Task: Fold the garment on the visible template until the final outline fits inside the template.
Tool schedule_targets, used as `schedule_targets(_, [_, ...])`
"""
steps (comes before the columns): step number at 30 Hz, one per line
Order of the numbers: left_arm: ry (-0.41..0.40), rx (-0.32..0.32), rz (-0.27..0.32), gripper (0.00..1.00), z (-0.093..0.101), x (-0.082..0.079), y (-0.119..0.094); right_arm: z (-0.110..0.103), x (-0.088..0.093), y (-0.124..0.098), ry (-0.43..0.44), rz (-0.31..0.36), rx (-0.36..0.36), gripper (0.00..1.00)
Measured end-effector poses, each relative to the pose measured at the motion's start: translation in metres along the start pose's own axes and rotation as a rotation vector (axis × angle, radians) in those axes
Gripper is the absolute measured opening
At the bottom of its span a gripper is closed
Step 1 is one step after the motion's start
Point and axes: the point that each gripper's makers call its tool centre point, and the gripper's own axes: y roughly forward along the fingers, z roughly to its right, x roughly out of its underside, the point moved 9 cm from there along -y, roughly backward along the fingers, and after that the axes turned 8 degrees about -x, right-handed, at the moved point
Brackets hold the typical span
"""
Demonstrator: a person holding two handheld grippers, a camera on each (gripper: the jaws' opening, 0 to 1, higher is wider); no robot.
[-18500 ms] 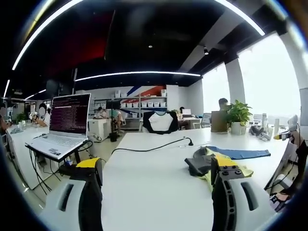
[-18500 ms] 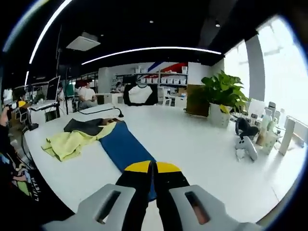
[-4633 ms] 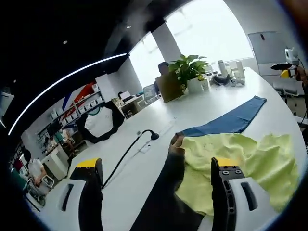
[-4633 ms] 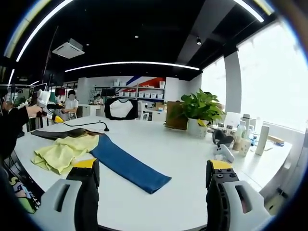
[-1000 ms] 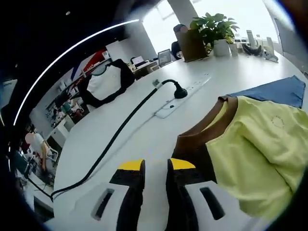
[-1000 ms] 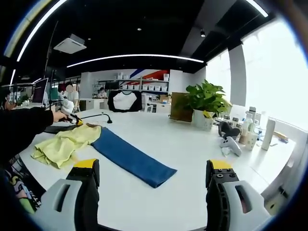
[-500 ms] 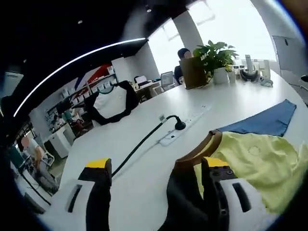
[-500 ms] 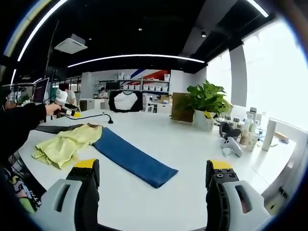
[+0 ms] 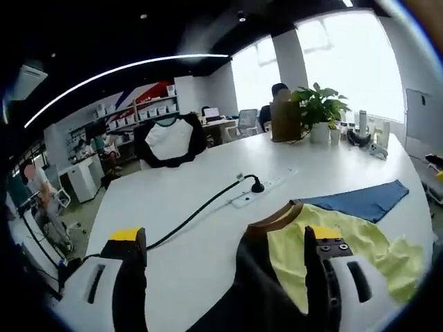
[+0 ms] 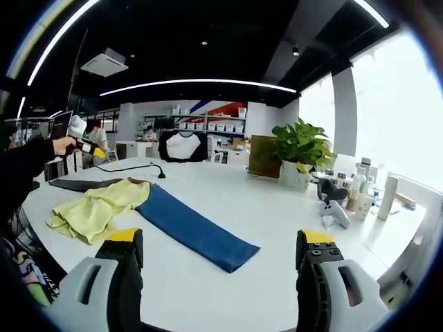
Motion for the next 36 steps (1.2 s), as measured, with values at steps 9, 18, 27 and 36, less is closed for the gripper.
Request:
schedule_targets(9, [0.024,-0.011,-0.139,1.0,-0.021,0.013,-0.033,-0.007,-0.001,0.002,0.006,0.006,-0.041,0.94])
schedule_targets(18, [0.07,0.001,-0.302,0.98,-0.029,0.036,-0.055,0.003,-0.002,-0.006,-0.003,0.01,0.014,0.94])
schedule_targets(27, [-0.14,-0.047,-0.502,0.88,-0.034,0.073,-0.079,0.01,-0.006,-0.017,0.006,0.04,0.041,0.94])
schedule_targets(36, [-0.146,-0.151,-0.683,0.82,-0.062,0.106,-0.104,0.012,-0.005,-0.016,0.016,0.039,0.037,0.94])
